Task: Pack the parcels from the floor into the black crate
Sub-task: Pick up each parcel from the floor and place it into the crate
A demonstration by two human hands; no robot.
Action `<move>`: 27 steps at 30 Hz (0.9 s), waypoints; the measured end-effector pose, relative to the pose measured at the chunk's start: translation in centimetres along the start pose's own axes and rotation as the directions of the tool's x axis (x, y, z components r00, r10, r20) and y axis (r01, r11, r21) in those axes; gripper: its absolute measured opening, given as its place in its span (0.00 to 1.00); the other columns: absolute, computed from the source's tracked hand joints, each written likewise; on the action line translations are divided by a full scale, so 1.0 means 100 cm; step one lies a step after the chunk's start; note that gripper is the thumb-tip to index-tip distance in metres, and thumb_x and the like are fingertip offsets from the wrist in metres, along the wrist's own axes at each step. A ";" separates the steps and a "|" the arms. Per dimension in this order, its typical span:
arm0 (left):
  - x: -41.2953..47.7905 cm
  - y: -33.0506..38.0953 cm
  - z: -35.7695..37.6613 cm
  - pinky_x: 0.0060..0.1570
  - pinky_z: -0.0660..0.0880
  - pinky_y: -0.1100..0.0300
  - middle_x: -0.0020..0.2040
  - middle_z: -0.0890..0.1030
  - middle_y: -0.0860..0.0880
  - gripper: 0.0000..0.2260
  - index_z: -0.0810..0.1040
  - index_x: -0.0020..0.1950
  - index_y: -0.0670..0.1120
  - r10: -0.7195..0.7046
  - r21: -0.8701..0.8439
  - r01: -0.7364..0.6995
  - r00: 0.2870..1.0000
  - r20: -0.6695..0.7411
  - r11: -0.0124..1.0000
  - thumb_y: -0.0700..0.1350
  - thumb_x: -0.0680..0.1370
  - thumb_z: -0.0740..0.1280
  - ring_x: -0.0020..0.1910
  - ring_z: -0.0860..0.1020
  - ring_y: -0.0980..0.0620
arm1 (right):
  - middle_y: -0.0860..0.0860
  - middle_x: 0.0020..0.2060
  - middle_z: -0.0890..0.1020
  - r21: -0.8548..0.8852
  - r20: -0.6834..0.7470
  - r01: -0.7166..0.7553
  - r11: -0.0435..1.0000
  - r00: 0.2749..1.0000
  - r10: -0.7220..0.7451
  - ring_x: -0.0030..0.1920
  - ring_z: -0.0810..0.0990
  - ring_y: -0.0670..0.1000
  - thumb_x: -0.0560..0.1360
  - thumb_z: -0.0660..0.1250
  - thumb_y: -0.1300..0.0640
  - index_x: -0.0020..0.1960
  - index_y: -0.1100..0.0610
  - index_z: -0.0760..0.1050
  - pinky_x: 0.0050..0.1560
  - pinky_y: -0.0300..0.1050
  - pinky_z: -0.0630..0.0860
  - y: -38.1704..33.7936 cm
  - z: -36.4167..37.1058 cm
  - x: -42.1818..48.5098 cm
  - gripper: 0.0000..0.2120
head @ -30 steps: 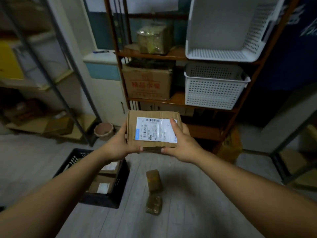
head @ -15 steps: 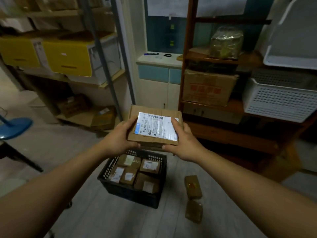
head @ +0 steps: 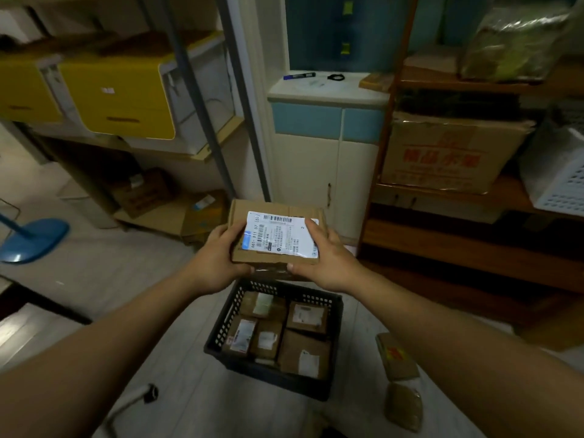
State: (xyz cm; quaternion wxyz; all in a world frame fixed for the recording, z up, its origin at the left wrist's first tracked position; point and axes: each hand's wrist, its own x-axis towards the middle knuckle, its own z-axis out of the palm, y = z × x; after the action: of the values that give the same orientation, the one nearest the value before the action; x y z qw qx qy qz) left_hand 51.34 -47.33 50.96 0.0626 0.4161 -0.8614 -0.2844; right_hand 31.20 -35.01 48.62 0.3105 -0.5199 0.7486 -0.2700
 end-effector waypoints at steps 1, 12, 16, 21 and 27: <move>0.011 -0.012 -0.004 0.70 0.61 0.53 0.75 0.57 0.46 0.46 0.50 0.78 0.54 -0.016 0.009 0.016 1.000 0.006 1.000 0.47 0.68 0.75 0.72 0.61 0.46 | 0.47 0.77 0.46 0.013 0.019 0.000 1.000 1.000 0.000 0.74 0.58 0.54 0.71 0.70 0.40 0.77 0.41 0.41 0.70 0.46 0.62 -0.003 0.005 0.016 0.47; 0.107 -0.114 0.012 0.61 0.76 0.54 0.66 0.74 0.54 0.38 0.62 0.73 0.53 0.104 -0.185 -0.049 0.948 0.301 0.981 0.52 0.67 0.76 0.63 0.74 0.60 | 0.51 0.77 0.45 0.113 0.145 -0.246 0.963 0.963 0.229 0.74 0.58 0.56 0.72 0.69 0.41 0.78 0.46 0.39 0.71 0.50 0.63 0.016 0.090 0.117 0.48; 0.149 -0.146 0.051 0.61 0.75 0.58 0.62 0.76 0.56 0.32 0.67 0.70 0.50 0.129 -0.271 -0.008 0.893 0.432 0.963 0.44 0.69 0.75 0.58 0.75 0.65 | 0.50 0.76 0.47 0.191 0.092 -0.372 0.908 0.928 0.361 0.74 0.57 0.53 0.72 0.71 0.43 0.78 0.45 0.42 0.69 0.41 0.59 0.050 0.129 0.135 0.47; 0.182 -0.179 0.121 0.38 0.75 0.76 0.49 0.74 0.63 0.27 0.64 0.61 0.58 0.067 -0.392 0.199 0.820 0.569 0.898 0.36 0.72 0.72 0.46 0.77 0.70 | 0.51 0.75 0.51 0.265 0.036 -0.458 0.849 0.884 0.466 0.73 0.62 0.53 0.70 0.74 0.48 0.77 0.45 0.46 0.72 0.41 0.60 0.110 0.182 0.144 0.47; 0.203 -0.216 0.241 0.41 0.77 0.73 0.49 0.72 0.64 0.30 0.64 0.62 0.55 0.011 -0.410 0.289 0.806 0.592 0.865 0.33 0.70 0.72 0.43 0.76 0.71 | 0.51 0.76 0.46 0.201 0.098 -0.538 0.818 0.842 0.530 0.75 0.56 0.54 0.71 0.74 0.50 0.78 0.46 0.42 0.70 0.36 0.55 0.217 0.239 0.160 0.49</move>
State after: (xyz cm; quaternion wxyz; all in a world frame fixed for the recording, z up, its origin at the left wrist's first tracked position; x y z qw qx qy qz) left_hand 44.67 -62.66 16.67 -0.1209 0.3456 -0.7068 -0.6053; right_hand 31.54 -45.34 14.06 0.4435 -0.2565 0.8234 -0.2438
